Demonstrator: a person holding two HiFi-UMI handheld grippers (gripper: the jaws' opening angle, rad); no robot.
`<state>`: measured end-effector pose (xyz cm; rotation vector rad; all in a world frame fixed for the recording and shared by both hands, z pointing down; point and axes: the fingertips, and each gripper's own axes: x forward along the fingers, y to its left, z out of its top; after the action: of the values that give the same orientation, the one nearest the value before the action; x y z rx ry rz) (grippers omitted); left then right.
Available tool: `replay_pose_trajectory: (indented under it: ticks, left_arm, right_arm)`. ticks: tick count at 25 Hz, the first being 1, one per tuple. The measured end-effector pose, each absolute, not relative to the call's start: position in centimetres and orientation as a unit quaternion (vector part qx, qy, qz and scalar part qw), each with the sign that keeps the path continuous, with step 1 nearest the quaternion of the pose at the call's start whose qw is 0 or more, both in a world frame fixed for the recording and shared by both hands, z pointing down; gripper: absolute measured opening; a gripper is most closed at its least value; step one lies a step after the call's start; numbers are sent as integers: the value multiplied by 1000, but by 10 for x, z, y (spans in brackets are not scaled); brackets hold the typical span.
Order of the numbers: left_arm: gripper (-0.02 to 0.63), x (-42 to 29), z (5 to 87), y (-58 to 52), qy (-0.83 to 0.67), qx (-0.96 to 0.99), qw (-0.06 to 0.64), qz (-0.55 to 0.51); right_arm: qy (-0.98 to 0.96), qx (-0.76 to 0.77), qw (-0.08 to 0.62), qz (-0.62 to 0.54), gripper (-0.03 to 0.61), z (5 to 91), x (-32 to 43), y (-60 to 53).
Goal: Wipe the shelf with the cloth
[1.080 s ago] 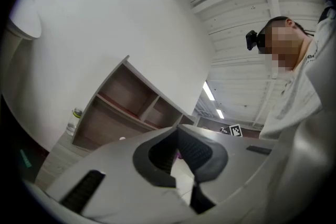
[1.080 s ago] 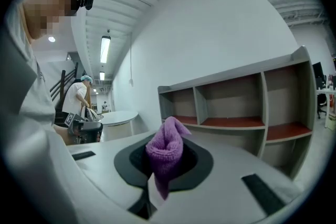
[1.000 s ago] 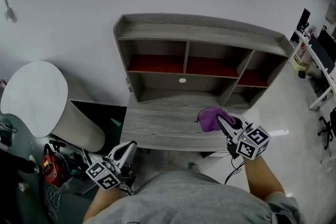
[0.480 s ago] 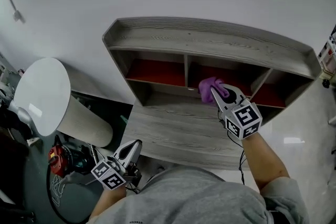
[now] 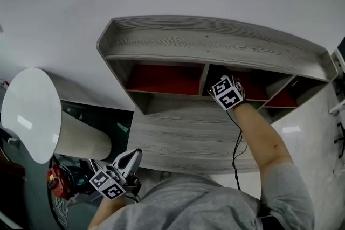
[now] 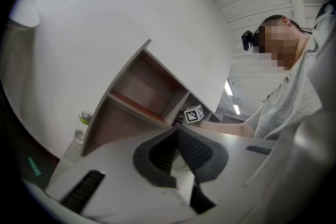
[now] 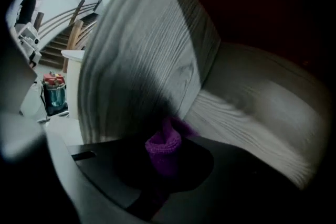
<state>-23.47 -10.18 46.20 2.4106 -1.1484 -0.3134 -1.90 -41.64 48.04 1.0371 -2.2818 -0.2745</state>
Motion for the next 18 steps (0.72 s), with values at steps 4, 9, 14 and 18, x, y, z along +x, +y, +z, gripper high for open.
replay_pose_trajectory:
  ticks: [4,9,14,18]
  left_arm:
    - [35,-242,462,-111,-413,876,225,-104]
    - [35,-218,450,-128,-405,885,211,-91]
    - [35,-180,440,-139,-387,894,203,-96]
    - [35,-154,440,-141,-370,899,207,-103]
  right_arm:
    - [-850,355,375,-106,43,487,-24,-427]
    - [-825,334,442,-113,44,498,4,-426]
    - [-769,383,501,-104,44,501,100,-425]
    - [-686,403,595,-115,44,508,169,-425]
